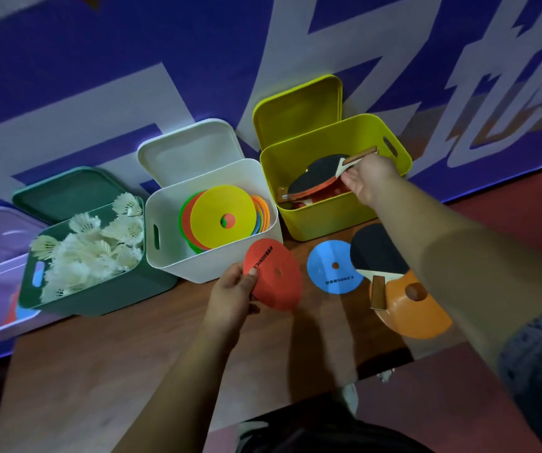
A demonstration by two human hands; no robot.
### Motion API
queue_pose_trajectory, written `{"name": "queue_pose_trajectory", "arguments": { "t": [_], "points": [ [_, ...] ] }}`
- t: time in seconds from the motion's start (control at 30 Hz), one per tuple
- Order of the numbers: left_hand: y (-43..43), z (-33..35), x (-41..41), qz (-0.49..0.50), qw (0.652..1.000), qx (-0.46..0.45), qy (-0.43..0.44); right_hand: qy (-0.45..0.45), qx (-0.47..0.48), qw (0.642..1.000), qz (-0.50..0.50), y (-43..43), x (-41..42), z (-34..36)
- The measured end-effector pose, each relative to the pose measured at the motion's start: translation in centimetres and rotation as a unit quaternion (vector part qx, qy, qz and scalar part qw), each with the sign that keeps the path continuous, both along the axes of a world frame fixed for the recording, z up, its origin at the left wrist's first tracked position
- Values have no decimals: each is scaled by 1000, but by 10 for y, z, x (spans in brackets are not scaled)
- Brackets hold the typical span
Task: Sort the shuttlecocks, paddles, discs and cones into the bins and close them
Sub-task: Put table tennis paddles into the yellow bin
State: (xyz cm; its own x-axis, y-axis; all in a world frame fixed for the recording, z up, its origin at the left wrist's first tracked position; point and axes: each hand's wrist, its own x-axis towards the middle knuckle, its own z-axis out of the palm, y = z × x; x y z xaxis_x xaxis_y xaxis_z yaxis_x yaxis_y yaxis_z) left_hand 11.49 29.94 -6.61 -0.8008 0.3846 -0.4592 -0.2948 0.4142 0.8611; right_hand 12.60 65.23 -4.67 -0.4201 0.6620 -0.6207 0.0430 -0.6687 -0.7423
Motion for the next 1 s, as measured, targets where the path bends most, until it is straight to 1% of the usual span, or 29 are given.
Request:
{"name": "queue_pose_trajectory", "arguments": {
  "t": [0.1, 0.2, 0.23, 0.27, 0.37, 0.47, 0.63, 0.73, 0.83, 1.0],
  "points": [
    [4, -6, 8, -15, 1000, 0, -16, 14, 12, 1000, -9, 3, 15, 5],
    [14, -9, 17, -34, 999, 9, -25, 80, -17, 997, -14, 6, 31, 6],
    [17, -11, 19, -41, 999, 14, -28, 82, -15, 996, -11, 4, 38, 8],
    [22, -12, 20, -46, 998, 19, -31, 79, -8, 997, 0, 3, 44, 10],
    [34, -13, 25, -52, 997, 32, -45, 19, 48, 997, 63, -8, 68, 19],
    [42, -10, 25, -37, 996, 49, -65, -26, 83, 990, 111, -32, 80, 29],
    [33, 0, 7, 17, 992, 89, -89, -70, 158, 971, 166, -79, 59, 27],
    [12, 16, -11, 57, 988, 114, -91, -70, 208, 958, 185, -107, 28, 27],
    [-23, 32, -33, 116, 979, 145, -82, -46, 221, 951, 213, -143, -12, 34],
    [-107, 55, -62, 228, 956, 174, -60, -20, 222, 920, 322, -229, -76, 44]
  ]
}}
